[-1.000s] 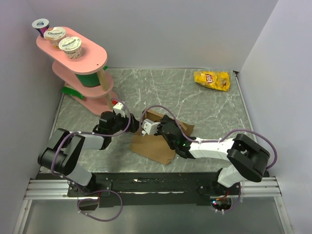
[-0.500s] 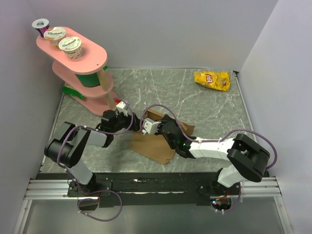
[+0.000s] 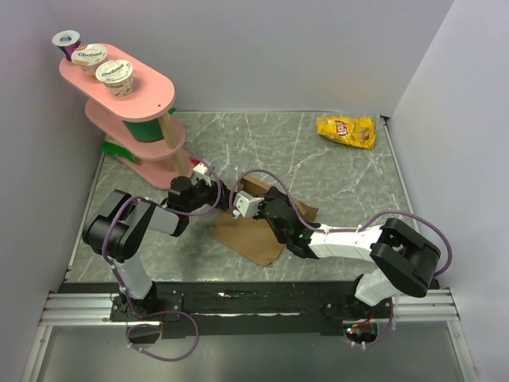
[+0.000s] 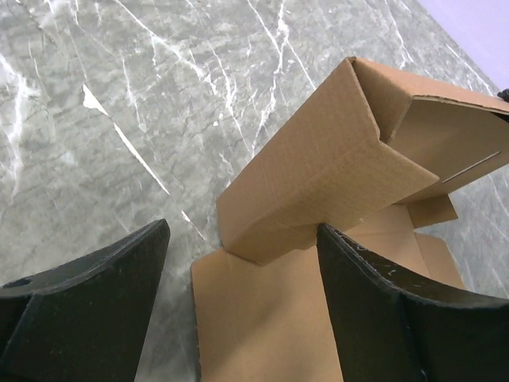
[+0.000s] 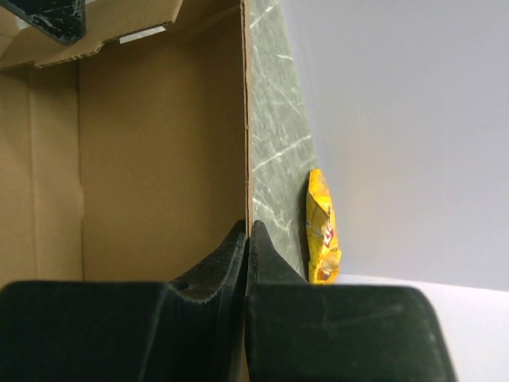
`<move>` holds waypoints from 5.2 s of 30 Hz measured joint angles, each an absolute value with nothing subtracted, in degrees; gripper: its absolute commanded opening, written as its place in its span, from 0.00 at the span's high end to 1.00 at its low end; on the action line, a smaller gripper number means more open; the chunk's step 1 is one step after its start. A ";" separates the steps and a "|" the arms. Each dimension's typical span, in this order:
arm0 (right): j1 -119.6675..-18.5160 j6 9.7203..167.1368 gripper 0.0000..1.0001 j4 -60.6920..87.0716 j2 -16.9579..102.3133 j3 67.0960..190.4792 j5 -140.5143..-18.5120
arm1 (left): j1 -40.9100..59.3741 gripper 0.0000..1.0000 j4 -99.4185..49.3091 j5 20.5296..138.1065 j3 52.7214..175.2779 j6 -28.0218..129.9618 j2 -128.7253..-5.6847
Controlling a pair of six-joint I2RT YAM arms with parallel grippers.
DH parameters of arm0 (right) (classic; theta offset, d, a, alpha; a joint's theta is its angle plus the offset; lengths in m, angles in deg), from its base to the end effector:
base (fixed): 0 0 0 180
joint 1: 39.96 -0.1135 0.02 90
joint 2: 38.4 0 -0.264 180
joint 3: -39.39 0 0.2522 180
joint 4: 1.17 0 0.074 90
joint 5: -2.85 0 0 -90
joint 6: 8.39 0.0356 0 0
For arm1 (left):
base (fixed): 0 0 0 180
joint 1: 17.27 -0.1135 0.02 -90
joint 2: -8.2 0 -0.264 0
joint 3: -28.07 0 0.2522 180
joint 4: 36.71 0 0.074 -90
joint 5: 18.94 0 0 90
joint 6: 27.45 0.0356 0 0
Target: Fold the paper box
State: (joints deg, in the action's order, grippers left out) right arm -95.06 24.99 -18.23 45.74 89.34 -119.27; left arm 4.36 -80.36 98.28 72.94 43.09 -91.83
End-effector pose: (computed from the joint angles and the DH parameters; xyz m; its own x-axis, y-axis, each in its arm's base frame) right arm 0.1878 0.2362 0.2037 0.2446 -0.8855 -0.3950 -0.3629 0.2942 -0.8842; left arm 0.2855 -0.1307 0.1454 -0.4229 -0.1510 -0.8935 0.6401 0.6481 -0.4125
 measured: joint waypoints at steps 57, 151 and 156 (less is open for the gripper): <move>-94.14 38.22 1.00 -11.17 42.04 89.88 -114.27 | 10.13 0.02 -91.85 101.23 86.45 37.29 -107.04; -74.44 44.10 1.00 -2.76 45.41 99.79 -85.96 | 2.79 0.20 -64.53 118.67 105.58 45.62 -110.62; -75.03 44.07 1.00 -2.87 45.47 99.76 -87.84 | 3.29 0.19 -67.97 121.16 106.71 42.39 -112.42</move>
State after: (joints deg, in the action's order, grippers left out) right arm -75.03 44.07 -2.87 45.47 99.76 -87.84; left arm 3.29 -67.97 121.16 106.71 42.39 -112.42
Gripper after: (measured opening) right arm 0.014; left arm 0.796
